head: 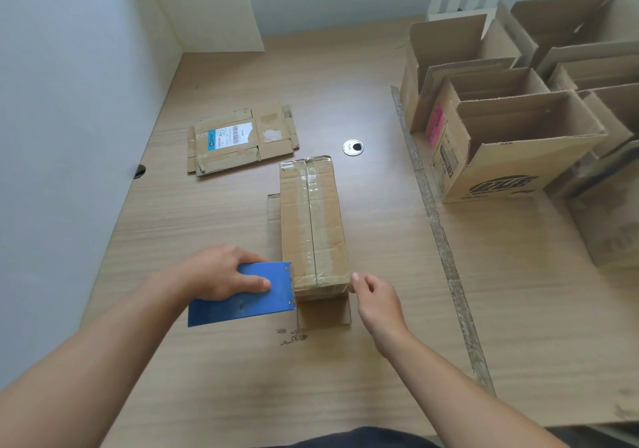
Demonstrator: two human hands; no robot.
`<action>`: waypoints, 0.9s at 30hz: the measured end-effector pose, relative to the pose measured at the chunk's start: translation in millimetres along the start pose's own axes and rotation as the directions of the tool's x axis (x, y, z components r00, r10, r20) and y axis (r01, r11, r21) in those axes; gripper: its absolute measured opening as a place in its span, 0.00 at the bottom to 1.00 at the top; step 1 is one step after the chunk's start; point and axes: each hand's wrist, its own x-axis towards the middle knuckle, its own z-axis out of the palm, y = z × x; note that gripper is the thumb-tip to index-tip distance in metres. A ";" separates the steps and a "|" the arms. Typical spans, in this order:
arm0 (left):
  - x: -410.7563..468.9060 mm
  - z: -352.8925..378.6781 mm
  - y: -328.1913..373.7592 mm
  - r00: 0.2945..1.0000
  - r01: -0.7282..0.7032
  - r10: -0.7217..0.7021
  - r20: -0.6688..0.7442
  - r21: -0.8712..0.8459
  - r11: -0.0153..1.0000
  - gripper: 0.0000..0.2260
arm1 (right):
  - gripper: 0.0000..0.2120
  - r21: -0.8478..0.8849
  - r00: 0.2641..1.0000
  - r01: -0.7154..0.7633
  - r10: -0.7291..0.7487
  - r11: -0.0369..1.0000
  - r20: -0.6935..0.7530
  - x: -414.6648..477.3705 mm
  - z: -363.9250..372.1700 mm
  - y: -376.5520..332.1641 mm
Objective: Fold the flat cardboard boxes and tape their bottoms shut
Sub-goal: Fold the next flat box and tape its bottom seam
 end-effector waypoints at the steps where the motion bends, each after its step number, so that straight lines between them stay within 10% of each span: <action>1: -0.1 0.1 0.0 1.000 0.000 0.000 0.001 -0.001 1.000 0.17 | 0.24 0.018 0.999 0.019 -0.020 1.000 0.044 -1.8 -3.6 -1.1; 11: 1.6 -4.1 1.0 0.999 -0.001 0.001 0.039 -0.021 1.000 0.15 | 0.12 -0.176 0.958 0.279 -0.262 0.944 0.114 7.0 -13.3 -4.6; 15: 0.6 -1.1 -0.7 1.000 -0.007 0.007 0.012 -0.062 0.998 0.16 | 0.18 -0.440 0.847 0.514 -0.515 0.736 0.128 24.3 -27.1 -22.4; 20: 0.5 9.3 0.3 0.999 -0.026 0.022 -0.049 -0.098 0.995 0.17 | 0.38 -0.517 0.612 0.786 -0.540 0.339 0.577 39.0 -21.8 -46.1; 27: -4.3 19.9 -8.7 0.986 -0.078 0.049 -0.157 -0.181 0.980 0.17 | 0.28 -0.511 0.509 0.845 -0.524 0.155 0.683 46.3 -3.9 -48.5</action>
